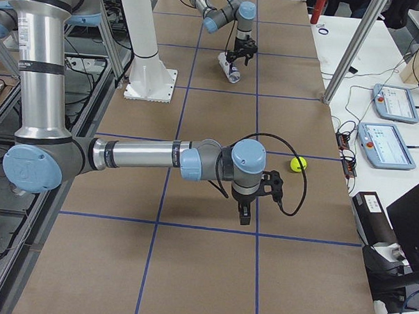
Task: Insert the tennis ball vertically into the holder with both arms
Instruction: 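Move the left gripper down over the lying Wilson tennis ball can, then close the left gripper around the can's open end, then lift the can with the left gripper and tilt it upright, then lower the upright can onto the table with the left gripper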
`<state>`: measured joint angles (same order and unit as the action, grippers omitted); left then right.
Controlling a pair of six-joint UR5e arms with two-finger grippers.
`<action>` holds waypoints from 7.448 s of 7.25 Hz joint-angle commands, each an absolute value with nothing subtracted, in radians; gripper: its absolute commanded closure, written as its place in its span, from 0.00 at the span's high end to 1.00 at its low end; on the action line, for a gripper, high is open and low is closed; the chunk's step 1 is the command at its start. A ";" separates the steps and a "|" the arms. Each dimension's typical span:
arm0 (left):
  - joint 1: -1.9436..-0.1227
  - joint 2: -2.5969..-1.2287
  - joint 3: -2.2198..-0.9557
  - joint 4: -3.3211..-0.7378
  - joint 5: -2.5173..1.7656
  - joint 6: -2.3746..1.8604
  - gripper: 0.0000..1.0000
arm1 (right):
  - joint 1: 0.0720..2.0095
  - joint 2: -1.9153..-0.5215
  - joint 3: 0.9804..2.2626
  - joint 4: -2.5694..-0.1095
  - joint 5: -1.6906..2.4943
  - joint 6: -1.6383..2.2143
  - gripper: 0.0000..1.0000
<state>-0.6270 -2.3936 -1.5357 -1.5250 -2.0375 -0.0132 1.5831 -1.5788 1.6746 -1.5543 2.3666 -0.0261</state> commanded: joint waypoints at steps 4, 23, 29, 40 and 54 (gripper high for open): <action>-0.614 -2.390 -1.474 -1.545 -2.037 -0.012 0.99 | 1.583 -1.578 1.672 -1.552 2.365 -0.028 0.99; -0.574 -2.388 -1.391 -1.617 -2.008 -0.014 0.90 | 1.583 -1.577 1.674 -1.549 2.365 -0.029 0.99; -0.642 -2.391 -1.512 -1.601 -2.008 -0.021 0.69 | 1.583 -1.565 1.674 -1.551 2.365 -0.029 0.99; -0.749 -2.212 -1.609 -2.746 -1.884 -0.526 0.66 | 1.586 -1.565 1.678 -1.548 2.365 -0.028 0.99; -0.591 -2.148 -1.313 -3.399 -1.583 -0.512 0.62 | 1.586 -1.563 1.678 -1.548 2.365 -0.029 0.99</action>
<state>-0.5938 -2.1416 -1.3130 -3.3993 -1.5836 -0.5124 1.5861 -1.5633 1.6784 -1.5466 2.3654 -0.0291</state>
